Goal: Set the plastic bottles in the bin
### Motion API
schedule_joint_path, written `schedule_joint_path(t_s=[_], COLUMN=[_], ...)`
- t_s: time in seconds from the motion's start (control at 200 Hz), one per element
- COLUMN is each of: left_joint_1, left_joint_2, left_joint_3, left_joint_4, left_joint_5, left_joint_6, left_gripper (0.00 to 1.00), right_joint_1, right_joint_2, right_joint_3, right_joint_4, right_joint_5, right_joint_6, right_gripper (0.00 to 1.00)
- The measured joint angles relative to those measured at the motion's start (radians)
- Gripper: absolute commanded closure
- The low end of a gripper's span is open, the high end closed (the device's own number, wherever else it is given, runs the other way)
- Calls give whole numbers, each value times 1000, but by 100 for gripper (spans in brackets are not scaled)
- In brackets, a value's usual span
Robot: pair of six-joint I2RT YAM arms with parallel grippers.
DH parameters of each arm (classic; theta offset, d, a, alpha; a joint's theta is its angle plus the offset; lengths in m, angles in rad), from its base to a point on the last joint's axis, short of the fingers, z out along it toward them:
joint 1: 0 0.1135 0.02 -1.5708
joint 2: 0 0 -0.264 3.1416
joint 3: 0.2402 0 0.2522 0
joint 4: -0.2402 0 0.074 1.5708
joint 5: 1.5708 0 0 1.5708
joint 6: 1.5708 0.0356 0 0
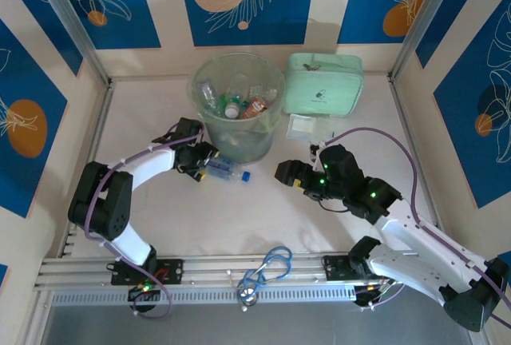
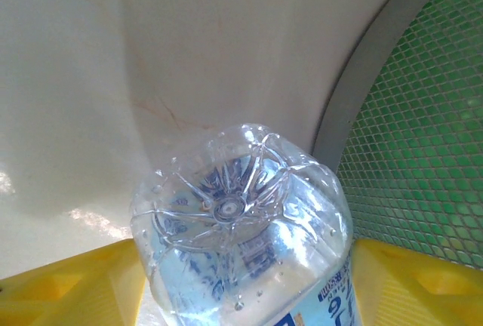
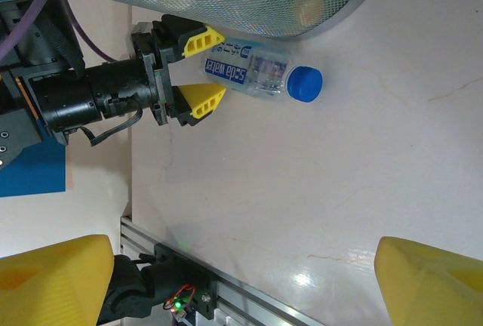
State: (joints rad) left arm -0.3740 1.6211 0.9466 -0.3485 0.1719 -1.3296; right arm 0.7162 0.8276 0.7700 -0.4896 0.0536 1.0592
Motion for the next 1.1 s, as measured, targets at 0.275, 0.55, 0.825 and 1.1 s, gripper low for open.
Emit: schedule_joint_path(t_s=[0.275, 0.55, 0.825, 1.1], left_joint_1=[-8, -61, -178, -220], left_joint_2=[-17, -117, -101, -50], left_joint_3=[-12, -78, -85, 28], left_joint_4=[-3, -95, -78, -137], left_joint_5=[1, -8, 50, 117], left_joint_6=[30, 92, 165, 341], left_gripper=[41, 43, 28, 18], right_joint_1=[0, 0, 62, 158], right_joint_2=[-3, -5, 152, 309], right_joint_3=[8, 9, 9, 91], right_joint_4=[-23, -23, 14, -36], right_joint_5=[4, 2, -7, 34], right_joint_6=[-4, -4, -13, -46], right_gripper=[10, 10, 6, 3])
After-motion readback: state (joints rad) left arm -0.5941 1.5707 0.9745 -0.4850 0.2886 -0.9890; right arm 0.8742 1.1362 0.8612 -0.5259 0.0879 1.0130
